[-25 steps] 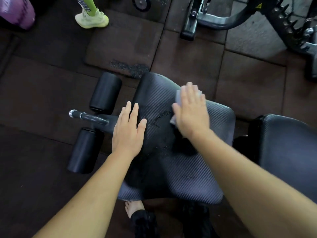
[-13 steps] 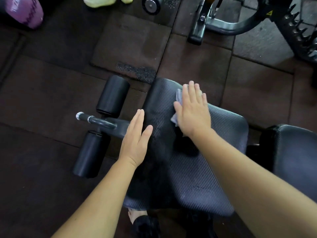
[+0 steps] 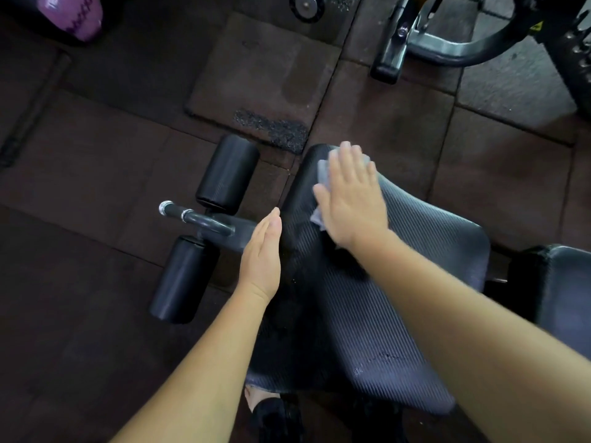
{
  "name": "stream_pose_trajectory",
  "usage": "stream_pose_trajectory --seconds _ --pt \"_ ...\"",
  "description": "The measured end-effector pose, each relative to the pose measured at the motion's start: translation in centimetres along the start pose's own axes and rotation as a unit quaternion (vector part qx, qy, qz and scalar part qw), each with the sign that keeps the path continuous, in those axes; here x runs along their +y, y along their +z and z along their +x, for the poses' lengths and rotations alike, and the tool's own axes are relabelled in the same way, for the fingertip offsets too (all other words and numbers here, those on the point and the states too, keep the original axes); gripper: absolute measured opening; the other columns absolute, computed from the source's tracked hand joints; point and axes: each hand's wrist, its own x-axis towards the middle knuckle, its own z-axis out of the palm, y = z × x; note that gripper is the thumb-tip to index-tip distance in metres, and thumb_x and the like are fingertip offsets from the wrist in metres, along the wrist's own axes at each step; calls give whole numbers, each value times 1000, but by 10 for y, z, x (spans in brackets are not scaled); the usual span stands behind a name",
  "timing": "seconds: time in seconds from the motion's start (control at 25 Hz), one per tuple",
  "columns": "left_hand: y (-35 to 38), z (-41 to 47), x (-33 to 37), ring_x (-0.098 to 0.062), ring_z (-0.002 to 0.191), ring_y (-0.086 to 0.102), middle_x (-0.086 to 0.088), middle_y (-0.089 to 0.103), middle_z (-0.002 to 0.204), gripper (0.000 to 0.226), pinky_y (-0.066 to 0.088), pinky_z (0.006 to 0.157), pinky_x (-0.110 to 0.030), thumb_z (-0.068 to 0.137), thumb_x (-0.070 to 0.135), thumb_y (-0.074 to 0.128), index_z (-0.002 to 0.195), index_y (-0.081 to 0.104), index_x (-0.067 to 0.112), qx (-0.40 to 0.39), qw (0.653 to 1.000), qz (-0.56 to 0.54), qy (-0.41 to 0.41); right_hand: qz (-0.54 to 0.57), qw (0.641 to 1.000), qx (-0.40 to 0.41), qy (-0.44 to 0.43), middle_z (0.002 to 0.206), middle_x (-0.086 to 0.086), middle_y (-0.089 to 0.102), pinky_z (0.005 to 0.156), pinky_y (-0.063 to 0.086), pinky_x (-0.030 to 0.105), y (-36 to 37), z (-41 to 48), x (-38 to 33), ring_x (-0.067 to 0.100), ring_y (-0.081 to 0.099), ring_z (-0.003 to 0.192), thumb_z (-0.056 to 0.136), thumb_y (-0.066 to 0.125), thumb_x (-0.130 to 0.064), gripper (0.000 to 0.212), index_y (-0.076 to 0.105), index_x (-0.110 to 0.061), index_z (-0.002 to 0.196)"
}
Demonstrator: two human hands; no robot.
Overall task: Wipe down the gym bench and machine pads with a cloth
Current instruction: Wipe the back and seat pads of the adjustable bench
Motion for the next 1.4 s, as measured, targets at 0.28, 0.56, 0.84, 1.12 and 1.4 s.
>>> stream_pose_trajectory --seconds 0.28,0.56,0.84,1.12,1.4 --pt "-16 13 -11 -4 143 43 18 54 150 86 23 127 -43 70 101 37 130 67 47 -13 989 -114 -88 9 981 -23 -191 168 12 28 124 23 52 0 -76 15 32 25 155 102 35 -43 66 35 -8 159" --pt "-19 8 -10 -8 134 53 12 63 141 68 30 124 -42 99 75 27 136 65 34 14 982 -156 -108 -92 978 -49 -179 152 14 47 123 20 53 -3 0 -47 36 28 150 105 28 -43 58 54 -8 143" --pt "-41 -20 -38 -10 121 63 7 72 127 70 42 114 -36 105 66 22 130 71 22 26 970 -173 -168 -110 953 -74 -272 156 5 48 125 14 49 -9 -13 -15 29 31 152 101 20 -47 66 50 -15 150" --pt "-58 -48 -72 -15 118 65 4 76 117 77 48 98 -30 101 72 18 119 76 25 59 953 -196 -224 -95 912 -124 -380 124 9 64 118 25 52 -5 -114 -92 36 47 129 100 37 -44 48 67 -14 122" --pt "-65 -71 -86 -4 100 58 8 69 117 82 41 80 -22 103 69 10 131 69 20 46 947 -203 -246 -140 946 -79 -280 141 8 59 121 21 51 -18 -53 -55 34 42 142 103 37 -41 49 62 -15 136"
